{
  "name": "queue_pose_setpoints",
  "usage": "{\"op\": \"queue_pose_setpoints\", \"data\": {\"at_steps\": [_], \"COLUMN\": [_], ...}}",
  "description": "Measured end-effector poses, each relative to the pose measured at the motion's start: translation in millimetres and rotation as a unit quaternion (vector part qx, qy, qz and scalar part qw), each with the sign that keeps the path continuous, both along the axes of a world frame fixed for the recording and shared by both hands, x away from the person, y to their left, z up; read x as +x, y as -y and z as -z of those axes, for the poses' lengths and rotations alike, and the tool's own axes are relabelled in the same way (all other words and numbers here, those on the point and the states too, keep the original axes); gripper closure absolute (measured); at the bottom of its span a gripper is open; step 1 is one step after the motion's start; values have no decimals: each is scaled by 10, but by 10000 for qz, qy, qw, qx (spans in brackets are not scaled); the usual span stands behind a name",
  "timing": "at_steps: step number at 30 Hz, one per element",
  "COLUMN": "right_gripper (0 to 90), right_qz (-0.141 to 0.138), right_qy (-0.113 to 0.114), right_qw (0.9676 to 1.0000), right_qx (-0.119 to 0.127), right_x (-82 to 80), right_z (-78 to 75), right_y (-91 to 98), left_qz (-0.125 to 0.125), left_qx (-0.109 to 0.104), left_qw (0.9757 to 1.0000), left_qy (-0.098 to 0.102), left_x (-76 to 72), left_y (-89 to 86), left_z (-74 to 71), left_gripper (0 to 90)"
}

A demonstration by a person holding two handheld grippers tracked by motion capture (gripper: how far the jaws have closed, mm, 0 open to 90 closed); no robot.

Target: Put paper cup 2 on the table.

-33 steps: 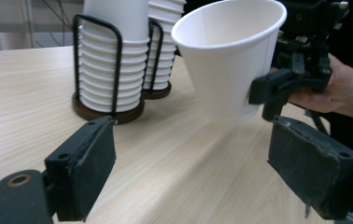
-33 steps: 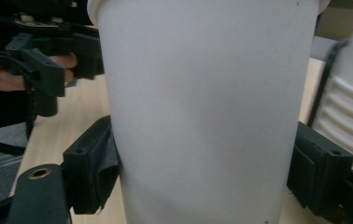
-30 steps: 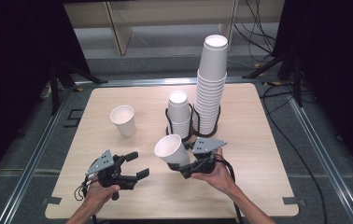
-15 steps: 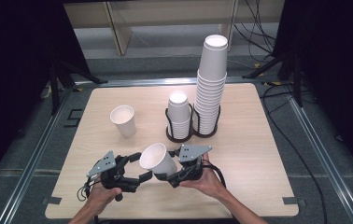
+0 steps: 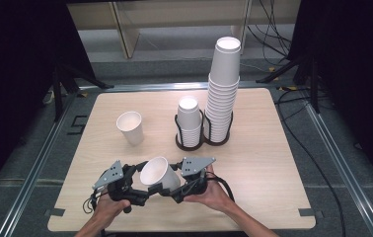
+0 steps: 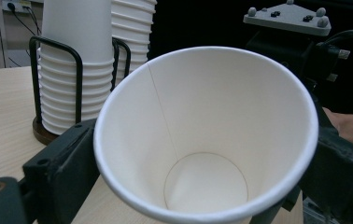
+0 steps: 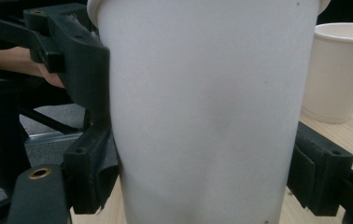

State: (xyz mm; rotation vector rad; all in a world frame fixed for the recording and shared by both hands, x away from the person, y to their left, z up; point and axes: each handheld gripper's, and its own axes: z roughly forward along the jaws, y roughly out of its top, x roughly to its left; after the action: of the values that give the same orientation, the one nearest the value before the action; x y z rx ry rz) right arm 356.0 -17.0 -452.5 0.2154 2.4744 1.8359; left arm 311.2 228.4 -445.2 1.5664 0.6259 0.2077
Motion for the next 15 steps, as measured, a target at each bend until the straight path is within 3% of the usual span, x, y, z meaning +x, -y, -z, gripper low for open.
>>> {"op": "queue_pose_setpoints", "data": {"at_steps": [1,6,7,15], "right_gripper": [214,214,213,203], "right_qz": [-20,-38,-81,-74], "right_qy": [-131,-46,-150,-125], "right_qw": [9999,10000,9998,9999], "right_qx": [-67,-60,-53,-47], "right_x": [-14,-23,-34,-22], "right_z": [-1,11,15,9], "right_y": [0,-39,-50,-48], "left_qz": [0,1,5,-29], "left_qx": [-15,-23,-47,-31], "left_qw": [10000,10000,10000,10000], "left_qy": [11,48,67,59], "left_x": [-1,-6,-10,-20], "left_y": [0,4,9,-6], "left_z": [0,1,0,-18], "left_gripper": [64,59,61,88]}}
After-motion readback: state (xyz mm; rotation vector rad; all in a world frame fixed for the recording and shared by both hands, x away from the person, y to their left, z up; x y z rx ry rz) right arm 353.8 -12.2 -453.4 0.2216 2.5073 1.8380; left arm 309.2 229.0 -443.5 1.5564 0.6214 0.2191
